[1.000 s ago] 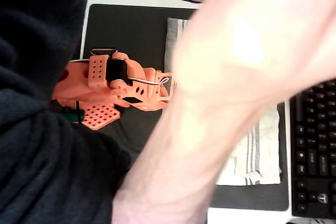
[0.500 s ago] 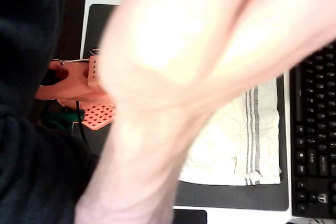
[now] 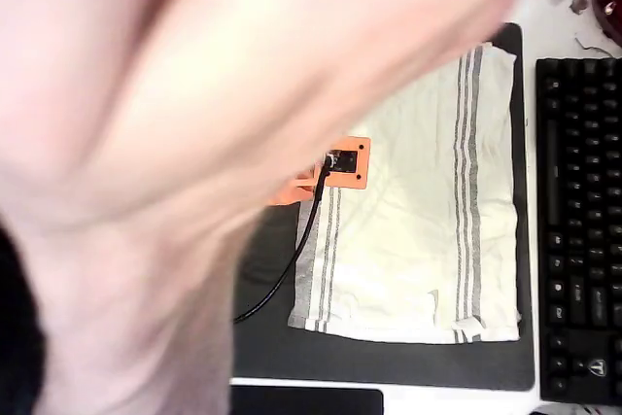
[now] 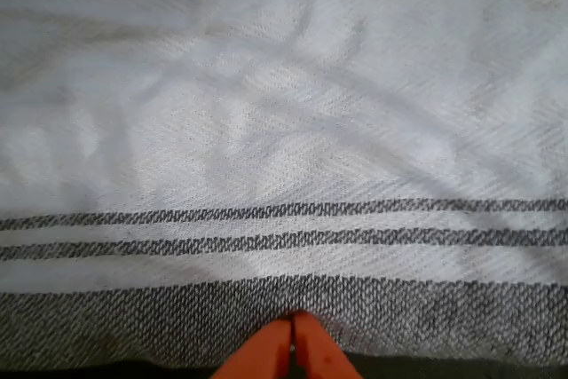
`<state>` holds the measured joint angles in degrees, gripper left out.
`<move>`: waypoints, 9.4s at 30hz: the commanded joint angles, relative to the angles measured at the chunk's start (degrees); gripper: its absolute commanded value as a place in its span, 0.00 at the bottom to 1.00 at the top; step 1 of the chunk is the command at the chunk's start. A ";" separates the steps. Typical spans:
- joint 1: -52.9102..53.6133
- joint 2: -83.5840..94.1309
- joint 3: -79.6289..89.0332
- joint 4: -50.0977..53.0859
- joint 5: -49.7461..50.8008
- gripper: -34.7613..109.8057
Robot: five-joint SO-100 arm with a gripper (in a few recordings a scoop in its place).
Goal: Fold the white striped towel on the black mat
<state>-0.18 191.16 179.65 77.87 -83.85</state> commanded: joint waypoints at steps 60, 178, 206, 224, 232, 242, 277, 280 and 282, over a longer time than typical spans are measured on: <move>1.14 1.32 1.23 1.05 -0.62 0.24; 1.14 1.32 1.23 1.05 -0.62 0.24; -0.62 1.32 1.32 0.97 0.00 0.24; -3.16 0.97 1.32 1.67 -8.96 0.28; -1.67 -7.82 -6.06 -6.77 -11.87 0.27; -11.34 -34.72 -30.76 -7.29 -3.08 0.27; -39.99 -136.14 -124.80 4.13 31.99 0.35; -39.99 -140.10 -128.23 4.75 32.70 0.35; -39.99 -141.42 -129.90 5.62 33.22 0.35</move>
<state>-39.90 49.57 52.82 82.18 -50.45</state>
